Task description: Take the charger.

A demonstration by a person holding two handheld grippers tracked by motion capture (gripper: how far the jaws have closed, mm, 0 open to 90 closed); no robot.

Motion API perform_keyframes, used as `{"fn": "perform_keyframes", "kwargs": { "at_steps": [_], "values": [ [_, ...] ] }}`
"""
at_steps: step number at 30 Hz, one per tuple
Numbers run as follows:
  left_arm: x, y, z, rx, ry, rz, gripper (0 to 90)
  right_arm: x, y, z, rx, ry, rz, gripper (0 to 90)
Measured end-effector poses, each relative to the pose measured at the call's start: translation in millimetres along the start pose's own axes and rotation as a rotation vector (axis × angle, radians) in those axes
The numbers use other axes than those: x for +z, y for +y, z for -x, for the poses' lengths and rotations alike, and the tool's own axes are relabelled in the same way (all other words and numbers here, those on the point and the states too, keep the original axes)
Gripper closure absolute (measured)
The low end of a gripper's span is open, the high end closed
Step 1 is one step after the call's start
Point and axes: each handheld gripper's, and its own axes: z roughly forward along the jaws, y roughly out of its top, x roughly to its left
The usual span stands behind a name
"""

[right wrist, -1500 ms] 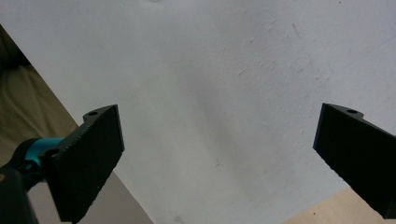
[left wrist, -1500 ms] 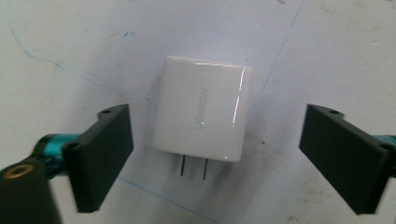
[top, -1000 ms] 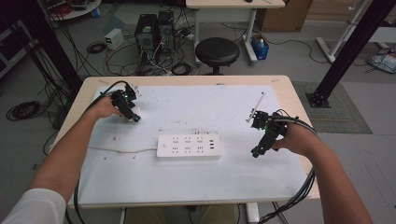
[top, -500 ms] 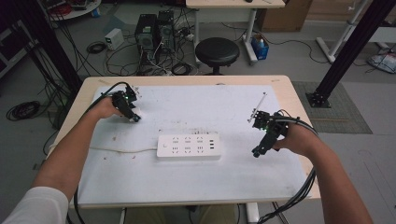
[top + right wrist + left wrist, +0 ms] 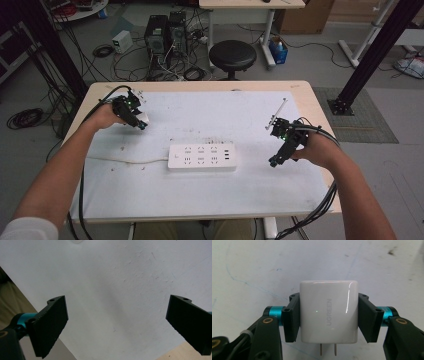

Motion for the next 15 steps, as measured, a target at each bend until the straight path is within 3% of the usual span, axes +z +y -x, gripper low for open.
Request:
{"fn": "perform_keyframes", "kwargs": {
  "at_steps": [3,4,6,7,13,15],
  "values": [
    [-13.0,1.8,9.1,-0.002,0.007,0.004,42.4,-0.5,0.5,-1.5,0.004,0.001,0.005,3.4],
    [-24.5,3.9,19.4,-0.015,0.019,0.006,42.4,-1.2,0.8,-2.1,0.004,-0.003,0.006,3.4],
    [-30.1,4.7,24.2,-0.013,0.021,0.006,42.4,-2.0,1.1,-3.2,-0.001,-0.003,0.013,3.4],
    [-39.5,5.6,34.7,-0.021,0.02,0.021,42.4,-2.2,1.2,-3.6,-0.007,-0.003,0.017,3.4],
    [-57.3,9.5,68.9,-0.019,0.019,0.053,42.4,-3.4,1.7,-7.9,-0.017,-0.009,0.039,3.4],
    [-59.6,10.1,74.2,-0.011,0.021,0.054,42.3,-4.0,1.4,-8.4,-0.023,-0.016,0.044,3.4]
  ]
}}
